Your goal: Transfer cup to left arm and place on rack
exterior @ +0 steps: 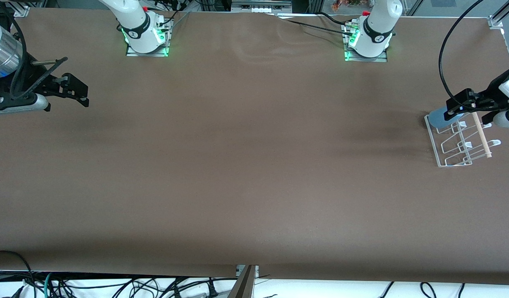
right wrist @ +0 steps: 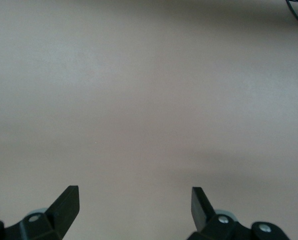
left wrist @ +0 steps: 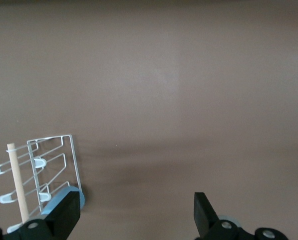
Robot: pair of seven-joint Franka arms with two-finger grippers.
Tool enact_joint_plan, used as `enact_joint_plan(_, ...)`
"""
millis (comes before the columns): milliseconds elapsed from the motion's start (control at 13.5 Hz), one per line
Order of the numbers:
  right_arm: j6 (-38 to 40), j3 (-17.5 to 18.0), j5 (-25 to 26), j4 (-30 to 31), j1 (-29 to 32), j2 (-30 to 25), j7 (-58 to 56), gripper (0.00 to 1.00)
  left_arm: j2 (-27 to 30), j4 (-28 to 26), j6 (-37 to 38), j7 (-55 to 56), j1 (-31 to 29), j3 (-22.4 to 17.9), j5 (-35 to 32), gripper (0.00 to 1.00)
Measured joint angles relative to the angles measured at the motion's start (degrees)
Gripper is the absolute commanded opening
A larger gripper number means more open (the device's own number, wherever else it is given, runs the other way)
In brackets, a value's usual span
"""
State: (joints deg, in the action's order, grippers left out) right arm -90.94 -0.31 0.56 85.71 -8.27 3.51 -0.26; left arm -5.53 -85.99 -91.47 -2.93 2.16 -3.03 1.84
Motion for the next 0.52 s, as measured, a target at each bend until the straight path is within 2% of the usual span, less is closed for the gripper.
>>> enact_joint_plan(519, -0.8, -0.2, 0.0, 0.0, 0.0, 0.0, 0.0, 0.99, -1.8, 0.2, 1.0, 1.5, 0.3, 0.0, 1.0, 1.0)
